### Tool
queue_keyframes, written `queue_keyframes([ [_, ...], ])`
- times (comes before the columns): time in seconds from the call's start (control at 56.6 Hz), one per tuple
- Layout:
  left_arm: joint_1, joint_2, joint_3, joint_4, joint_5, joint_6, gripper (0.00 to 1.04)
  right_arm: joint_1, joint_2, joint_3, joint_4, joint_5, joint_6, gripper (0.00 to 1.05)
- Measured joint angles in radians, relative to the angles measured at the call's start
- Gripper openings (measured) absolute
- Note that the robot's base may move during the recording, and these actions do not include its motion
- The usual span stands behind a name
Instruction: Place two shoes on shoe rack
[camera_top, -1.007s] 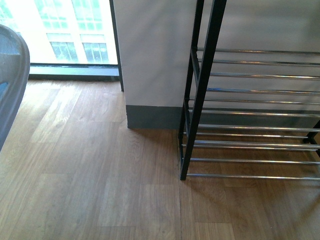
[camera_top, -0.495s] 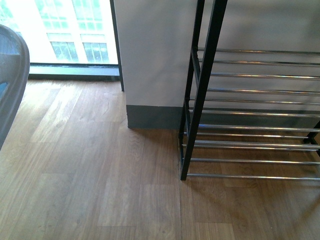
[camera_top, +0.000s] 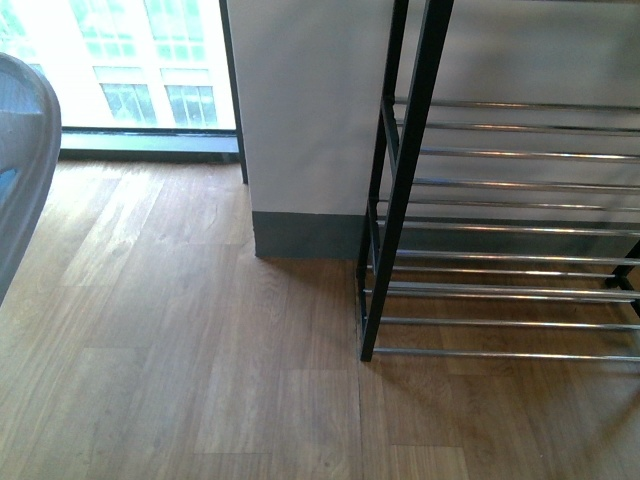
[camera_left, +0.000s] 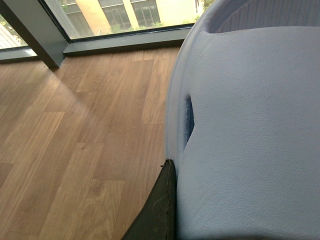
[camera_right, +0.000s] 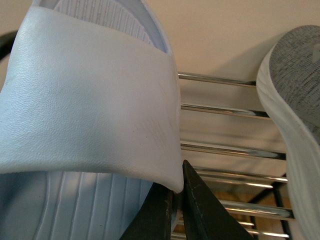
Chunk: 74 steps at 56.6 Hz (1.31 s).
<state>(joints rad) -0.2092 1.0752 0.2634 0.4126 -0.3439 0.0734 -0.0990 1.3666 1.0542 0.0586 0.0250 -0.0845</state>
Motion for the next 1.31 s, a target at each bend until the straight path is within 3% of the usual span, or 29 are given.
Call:
queue_keyframes([
  [0.247, 0.000, 0.000, 0.000, 0.000, 0.000, 0.000, 0.02, -0.002, 0.128, 0.242, -0.193, 0.081, -0.180, 0.01],
  [0.477, 0.000, 0.000, 0.000, 0.000, 0.000, 0.000, 0.02, -0.020, 0.169, 0.324, -0.308, 0.097, -0.288, 0.01],
  [0.848, 0.000, 0.000, 0.000, 0.000, 0.000, 0.000, 0.02, -0.010, 0.212, 0.185, -0.222, 0.175, -0.455, 0.01],
  [1.307, 0.000, 0.000, 0.000, 0.000, 0.000, 0.000, 0.02, 0.004, 0.452, 0.205, -0.084, 0.364, -0.431, 0.01],
])
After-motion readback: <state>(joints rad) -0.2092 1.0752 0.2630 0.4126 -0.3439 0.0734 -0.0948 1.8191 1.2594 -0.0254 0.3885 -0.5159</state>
